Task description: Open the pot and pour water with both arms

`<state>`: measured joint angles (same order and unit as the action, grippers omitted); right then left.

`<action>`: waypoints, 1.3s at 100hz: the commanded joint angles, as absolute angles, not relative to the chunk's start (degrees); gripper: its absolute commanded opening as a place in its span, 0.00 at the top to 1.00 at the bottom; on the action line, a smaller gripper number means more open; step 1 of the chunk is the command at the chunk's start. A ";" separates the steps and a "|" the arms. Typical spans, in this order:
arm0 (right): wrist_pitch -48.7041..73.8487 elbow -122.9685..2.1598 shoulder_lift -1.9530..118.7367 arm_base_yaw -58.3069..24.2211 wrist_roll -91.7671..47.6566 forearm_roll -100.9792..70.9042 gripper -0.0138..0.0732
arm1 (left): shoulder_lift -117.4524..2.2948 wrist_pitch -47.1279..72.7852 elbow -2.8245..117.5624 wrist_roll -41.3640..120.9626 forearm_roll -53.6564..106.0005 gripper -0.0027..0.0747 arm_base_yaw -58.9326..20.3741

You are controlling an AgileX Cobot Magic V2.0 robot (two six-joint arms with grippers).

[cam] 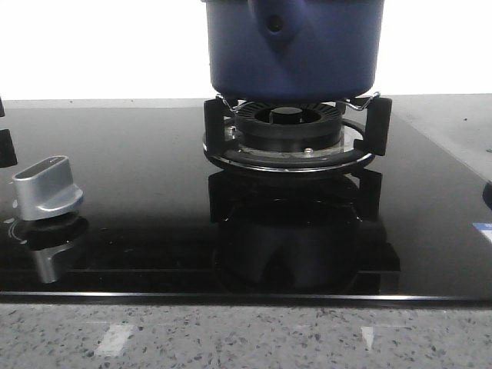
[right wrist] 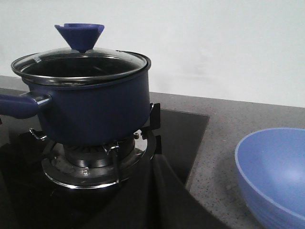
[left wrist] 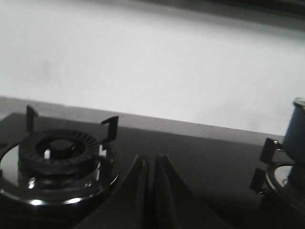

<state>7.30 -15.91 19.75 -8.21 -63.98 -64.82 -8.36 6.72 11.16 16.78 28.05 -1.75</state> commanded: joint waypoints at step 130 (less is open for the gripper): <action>5.62 -17.60 20.18 -8.27 -64.71 -65.68 0.89 | 1.83 2.04 -1.91 -1.82 4.28 0.99 -1.91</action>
<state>7.30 -15.91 19.75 -8.21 -64.07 -64.91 0.17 6.12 -0.06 -1.09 4.36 -1.75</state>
